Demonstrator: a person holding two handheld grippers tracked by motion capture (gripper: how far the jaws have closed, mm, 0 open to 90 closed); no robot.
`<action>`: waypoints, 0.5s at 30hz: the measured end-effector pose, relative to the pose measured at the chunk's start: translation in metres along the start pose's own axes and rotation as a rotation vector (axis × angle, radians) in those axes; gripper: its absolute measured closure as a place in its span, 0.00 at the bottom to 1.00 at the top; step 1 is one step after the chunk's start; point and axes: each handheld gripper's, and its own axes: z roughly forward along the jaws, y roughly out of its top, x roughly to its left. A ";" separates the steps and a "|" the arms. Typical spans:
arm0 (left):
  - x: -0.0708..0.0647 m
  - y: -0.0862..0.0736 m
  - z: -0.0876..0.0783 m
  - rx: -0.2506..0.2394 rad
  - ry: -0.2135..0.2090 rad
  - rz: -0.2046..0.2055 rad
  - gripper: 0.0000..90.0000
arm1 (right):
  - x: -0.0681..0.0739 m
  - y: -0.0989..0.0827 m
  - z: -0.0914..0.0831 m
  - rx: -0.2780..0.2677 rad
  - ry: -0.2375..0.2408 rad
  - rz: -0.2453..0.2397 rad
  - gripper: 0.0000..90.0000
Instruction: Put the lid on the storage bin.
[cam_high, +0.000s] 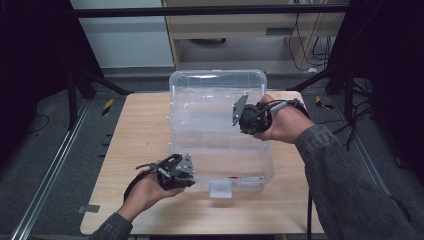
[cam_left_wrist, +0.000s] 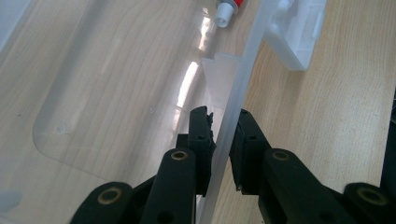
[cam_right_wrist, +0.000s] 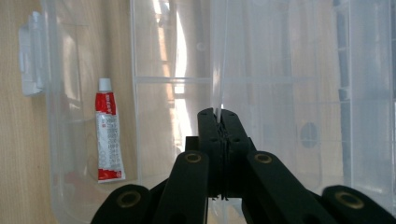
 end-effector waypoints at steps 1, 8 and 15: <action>0.000 0.000 0.000 0.001 -0.001 0.000 0.88 | 0.002 0.000 0.000 0.001 -0.001 -0.004 0.99; 0.000 0.000 0.000 0.006 -0.007 -0.019 0.88 | 0.015 -0.003 -0.003 0.003 -0.004 -0.024 0.99; -0.001 0.000 0.000 0.002 0.001 -0.041 0.87 | 0.029 -0.004 -0.003 0.019 -0.008 -0.045 0.98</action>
